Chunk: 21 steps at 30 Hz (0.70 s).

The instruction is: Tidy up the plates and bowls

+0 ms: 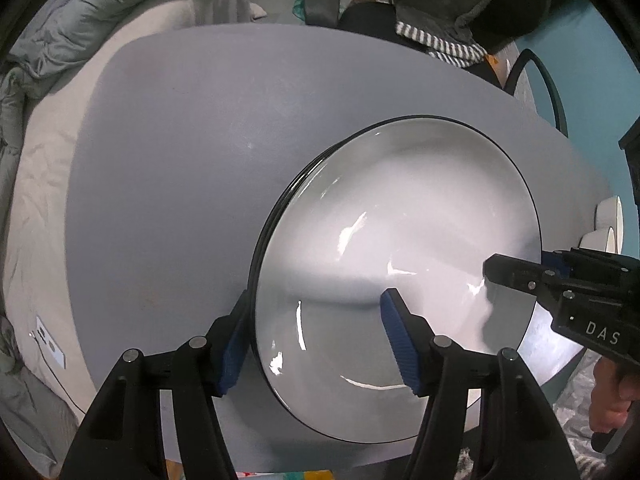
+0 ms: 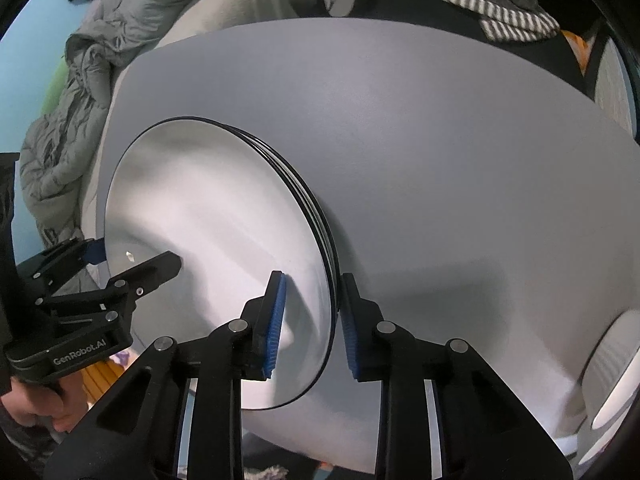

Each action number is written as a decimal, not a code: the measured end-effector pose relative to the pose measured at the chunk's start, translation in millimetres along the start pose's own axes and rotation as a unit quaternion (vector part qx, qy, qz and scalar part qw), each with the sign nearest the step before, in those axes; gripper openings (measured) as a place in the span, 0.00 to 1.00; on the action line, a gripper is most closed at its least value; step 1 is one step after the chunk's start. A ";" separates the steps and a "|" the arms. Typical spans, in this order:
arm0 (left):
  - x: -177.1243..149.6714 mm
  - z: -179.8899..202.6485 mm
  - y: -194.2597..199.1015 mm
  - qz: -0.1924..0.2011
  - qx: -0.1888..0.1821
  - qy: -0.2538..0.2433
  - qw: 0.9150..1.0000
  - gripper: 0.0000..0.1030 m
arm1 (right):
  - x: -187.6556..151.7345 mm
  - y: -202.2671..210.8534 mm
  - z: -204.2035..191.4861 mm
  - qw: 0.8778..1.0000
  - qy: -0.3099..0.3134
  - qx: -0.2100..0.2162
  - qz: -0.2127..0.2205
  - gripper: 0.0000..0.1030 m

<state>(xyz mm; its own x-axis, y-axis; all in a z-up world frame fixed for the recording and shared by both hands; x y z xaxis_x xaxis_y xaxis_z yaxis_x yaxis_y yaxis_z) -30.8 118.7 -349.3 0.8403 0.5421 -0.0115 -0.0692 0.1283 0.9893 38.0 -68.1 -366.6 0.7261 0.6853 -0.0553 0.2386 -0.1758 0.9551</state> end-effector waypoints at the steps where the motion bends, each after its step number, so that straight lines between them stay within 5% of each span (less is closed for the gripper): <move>1: -0.9 2.4 -0.6 0.000 -0.001 -0.001 1.000 0.62 | -1.8 1.2 3.8 1.000 -0.005 0.001 0.001 0.25; 21: -27.2 56.0 -13.4 -0.012 -0.022 -0.037 0.999 0.62 | -22.8 19.0 40.9 0.998 -0.054 -0.020 0.002 0.24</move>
<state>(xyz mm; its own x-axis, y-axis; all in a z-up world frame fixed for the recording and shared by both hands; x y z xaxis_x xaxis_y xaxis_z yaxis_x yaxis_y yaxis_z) -22.6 55.7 -354.2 0.8790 0.4762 -0.0238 -0.0697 0.1778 0.9816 52.3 -116.0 -359.2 0.7925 0.6045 -0.0806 0.2113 -0.1482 0.9661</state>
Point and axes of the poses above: each gripper's, at about its wrist camera, not at the fingertips, and y roughly against the way its jaws point, z to its right, x to its top, the point moved 5 cm from there along -y, roughly the way its jaws point, and after that the axes turned 1 degree about x, right-handed, at the moved point
